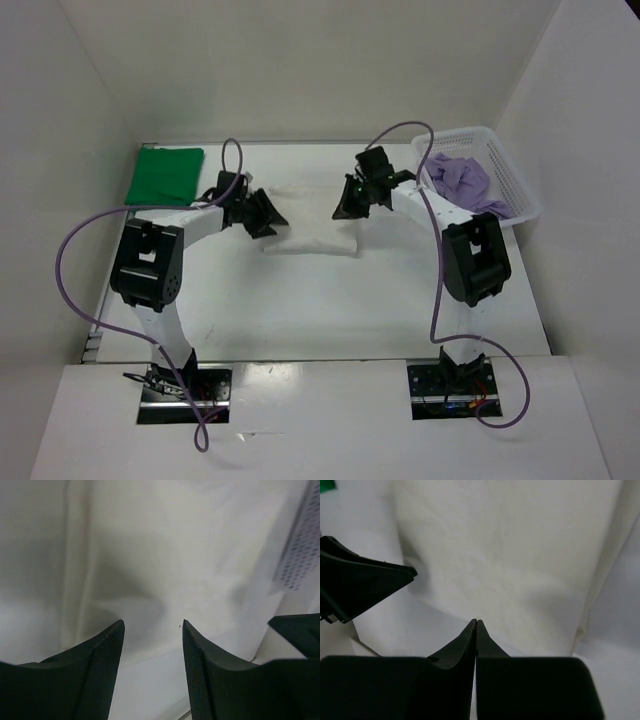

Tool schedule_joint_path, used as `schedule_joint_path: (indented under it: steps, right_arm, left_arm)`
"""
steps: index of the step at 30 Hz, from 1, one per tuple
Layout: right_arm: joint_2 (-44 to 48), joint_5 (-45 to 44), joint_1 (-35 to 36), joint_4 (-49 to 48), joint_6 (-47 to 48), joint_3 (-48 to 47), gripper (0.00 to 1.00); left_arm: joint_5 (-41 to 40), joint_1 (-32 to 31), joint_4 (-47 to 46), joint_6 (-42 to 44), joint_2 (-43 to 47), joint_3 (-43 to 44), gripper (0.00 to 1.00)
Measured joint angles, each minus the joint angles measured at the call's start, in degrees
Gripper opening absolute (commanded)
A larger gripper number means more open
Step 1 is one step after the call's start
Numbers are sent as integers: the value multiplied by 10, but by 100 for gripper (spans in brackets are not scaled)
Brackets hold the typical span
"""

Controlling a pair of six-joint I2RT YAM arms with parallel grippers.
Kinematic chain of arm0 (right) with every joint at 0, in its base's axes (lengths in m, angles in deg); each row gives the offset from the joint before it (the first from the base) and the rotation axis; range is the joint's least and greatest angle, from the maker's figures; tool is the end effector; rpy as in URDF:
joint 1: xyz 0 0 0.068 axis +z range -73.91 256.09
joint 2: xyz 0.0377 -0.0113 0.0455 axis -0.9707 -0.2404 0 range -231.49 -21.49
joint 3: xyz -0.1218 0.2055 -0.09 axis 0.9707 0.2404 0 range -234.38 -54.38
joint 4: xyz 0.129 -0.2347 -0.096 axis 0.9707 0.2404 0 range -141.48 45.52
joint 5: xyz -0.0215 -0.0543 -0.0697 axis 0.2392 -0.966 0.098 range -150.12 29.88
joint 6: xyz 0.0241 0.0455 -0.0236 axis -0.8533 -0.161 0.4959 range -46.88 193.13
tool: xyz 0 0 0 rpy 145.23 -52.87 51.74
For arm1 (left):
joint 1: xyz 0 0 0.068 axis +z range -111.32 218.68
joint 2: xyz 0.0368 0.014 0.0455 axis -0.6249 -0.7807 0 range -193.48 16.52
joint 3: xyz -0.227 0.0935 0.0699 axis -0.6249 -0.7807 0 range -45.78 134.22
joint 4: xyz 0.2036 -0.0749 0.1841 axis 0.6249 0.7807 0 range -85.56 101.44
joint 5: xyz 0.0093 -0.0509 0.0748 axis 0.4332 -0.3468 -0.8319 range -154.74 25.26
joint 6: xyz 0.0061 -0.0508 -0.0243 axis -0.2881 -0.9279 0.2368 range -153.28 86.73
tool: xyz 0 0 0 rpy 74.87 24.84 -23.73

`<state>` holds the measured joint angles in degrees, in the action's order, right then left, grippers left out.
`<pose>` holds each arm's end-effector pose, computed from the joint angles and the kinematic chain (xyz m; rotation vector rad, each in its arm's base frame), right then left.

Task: Fold and stack the t-shirts
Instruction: Fold the long partially folded tshirt into a neat square, then smooth out wrinkles on the folded tshirt

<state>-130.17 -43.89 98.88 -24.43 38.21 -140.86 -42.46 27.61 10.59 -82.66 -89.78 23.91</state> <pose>0.4051 0.1821 0.2151 0.1347 2.5427 0.7729 0.4117 -0.0959 0.1618 -0.6040 2.3804 -0.9550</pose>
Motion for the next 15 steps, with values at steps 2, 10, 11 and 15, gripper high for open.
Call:
schedule_joint_path:
  steps: [2, 10, 11, 15]
  right_arm:
    - [-2, 9, 4, -10, -6, 42, 2]
    - [-4, 9, -8, -27, -28, 198, 1]
    - [0, 9, -9, -32, -30, 202, 3]
    - [13, 2, -9, -39, -30, 214, 21]
  left_arm:
    - [6, -1, 7, 0, -1, -48, 58]
    - [16, 3, 3, 13, 46, -140, 76]
    - [17, 3, 2, 14, 52, -148, 79]
    - [4, 3, 16, 17, 94, -179, 87]
